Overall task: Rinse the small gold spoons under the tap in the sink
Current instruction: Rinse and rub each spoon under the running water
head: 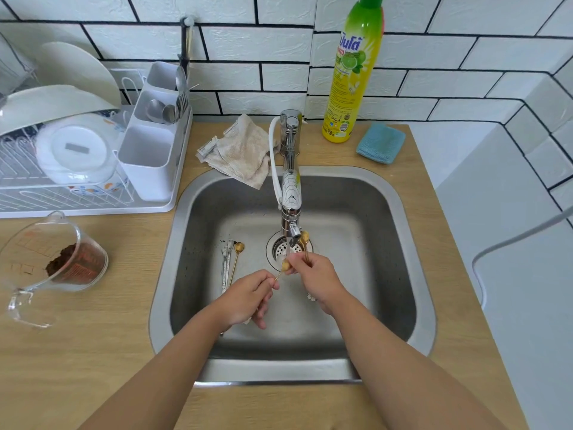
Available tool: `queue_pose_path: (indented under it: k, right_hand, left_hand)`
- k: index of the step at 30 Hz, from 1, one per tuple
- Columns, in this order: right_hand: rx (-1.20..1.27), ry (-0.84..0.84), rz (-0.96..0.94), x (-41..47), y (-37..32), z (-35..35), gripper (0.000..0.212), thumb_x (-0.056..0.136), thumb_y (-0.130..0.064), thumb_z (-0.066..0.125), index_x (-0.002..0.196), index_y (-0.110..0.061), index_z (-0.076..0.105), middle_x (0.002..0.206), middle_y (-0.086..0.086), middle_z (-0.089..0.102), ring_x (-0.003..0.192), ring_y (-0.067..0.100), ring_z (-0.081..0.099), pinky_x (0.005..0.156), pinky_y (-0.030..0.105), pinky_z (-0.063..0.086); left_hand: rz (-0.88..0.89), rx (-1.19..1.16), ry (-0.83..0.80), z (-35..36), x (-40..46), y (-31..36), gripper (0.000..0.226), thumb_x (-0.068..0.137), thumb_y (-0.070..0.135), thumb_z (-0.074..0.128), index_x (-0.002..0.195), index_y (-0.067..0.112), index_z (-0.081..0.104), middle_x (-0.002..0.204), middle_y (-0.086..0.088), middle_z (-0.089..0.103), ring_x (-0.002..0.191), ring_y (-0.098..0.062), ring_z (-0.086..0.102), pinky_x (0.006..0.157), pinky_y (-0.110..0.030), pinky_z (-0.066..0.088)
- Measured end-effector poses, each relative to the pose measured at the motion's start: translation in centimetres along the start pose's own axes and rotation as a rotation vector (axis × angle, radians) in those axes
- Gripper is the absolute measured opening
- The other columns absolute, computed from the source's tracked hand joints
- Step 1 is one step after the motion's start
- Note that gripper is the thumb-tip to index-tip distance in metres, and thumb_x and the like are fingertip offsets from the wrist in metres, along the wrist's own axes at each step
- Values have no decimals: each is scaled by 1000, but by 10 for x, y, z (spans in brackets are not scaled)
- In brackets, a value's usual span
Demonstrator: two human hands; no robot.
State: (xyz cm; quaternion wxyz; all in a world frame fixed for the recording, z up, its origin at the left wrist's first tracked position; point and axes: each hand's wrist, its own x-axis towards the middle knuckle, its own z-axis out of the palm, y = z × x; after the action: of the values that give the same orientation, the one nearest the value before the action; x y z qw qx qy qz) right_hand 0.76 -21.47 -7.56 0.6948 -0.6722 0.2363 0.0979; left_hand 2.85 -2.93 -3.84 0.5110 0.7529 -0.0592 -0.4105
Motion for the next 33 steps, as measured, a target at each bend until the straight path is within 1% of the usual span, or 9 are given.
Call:
queue_pose_path:
  k: [4, 8, 10, 15, 17, 20, 24, 28, 33]
  right_hand:
    - [68, -49, 8, 0, -2, -2, 10, 99, -16, 69, 102, -16, 78, 95, -7, 81, 55, -10, 61, 52, 4, 43]
    - [99, -44, 11, -1, -1, 1, 28, 84, -19, 86, 109, -14, 76, 91, -6, 71, 77, -1, 65, 73, 12, 52]
    - [85, -16, 4, -1, -2, 3, 22, 85, -22, 85, 103, -15, 76, 82, -8, 72, 80, 2, 68, 76, 14, 53]
    - [68, -83, 24, -3, -6, -2, 12, 103, -20, 64, 102, -19, 76, 91, -7, 81, 58, -10, 63, 54, 4, 43]
    - [76, -152, 22, -4, -4, -2, 15, 98, -11, 70, 110, -19, 73, 96, -5, 80, 70, -8, 68, 61, 5, 48]
    - [53, -147, -8, -7, -6, 1, 21, 90, -10, 79, 108, -19, 74, 81, -1, 72, 82, 3, 70, 78, 8, 50]
    - [-41, -117, -53, -7, -5, 3, 3, 95, -27, 74, 96, -24, 74, 91, -3, 82, 92, 2, 74, 75, 5, 47]
    - [-73, -8, -48, -5, -5, 3, 23, 90, -42, 77, 87, -20, 73, 84, -7, 81, 83, 0, 74, 80, 21, 47]
    - [-84, -63, -46, -4, -2, 3, 14, 100, -26, 66, 91, -22, 74, 85, -10, 81, 91, 0, 74, 81, 17, 47]
  left_hand:
    - [-26, -2, 12, 0, -1, 1, 22, 107, 21, 36, 99, 13, 55, 67, 4, 41, 46, -9, 31, 42, -23, 33]
    - [-39, -47, 9, 1, 0, 1, 23, 107, 24, 36, 96, 16, 54, 64, 6, 41, 47, -9, 27, 44, -21, 22]
    - [-40, -51, 4, 2, 1, 1, 23, 107, 25, 36, 95, 16, 54, 63, 7, 41, 47, -9, 27, 43, -21, 21]
    - [-89, -88, -13, 2, 1, 0, 23, 107, 26, 35, 93, 17, 52, 60, 7, 36, 46, -9, 25, 41, -20, 19]
    - [-100, -98, -9, 0, 1, 1, 23, 106, 25, 34, 93, 17, 52, 60, 7, 35, 46, -10, 24, 40, -19, 19]
    - [-95, -120, -7, 0, 1, 2, 23, 105, 24, 34, 91, 17, 51, 59, 7, 35, 46, -10, 26, 39, -19, 23]
    - [-94, -148, -19, 1, 2, 3, 23, 104, 31, 38, 91, 18, 51, 60, 6, 34, 45, -11, 27, 40, -22, 24]
    - [-30, -60, -19, -1, 4, 1, 26, 104, 34, 40, 94, 17, 57, 58, 5, 44, 44, -11, 34, 40, -23, 29]
    - [2, 13, 28, -1, 6, -3, 27, 105, 27, 37, 90, 16, 56, 60, -5, 56, 39, -17, 38, 38, -23, 33]
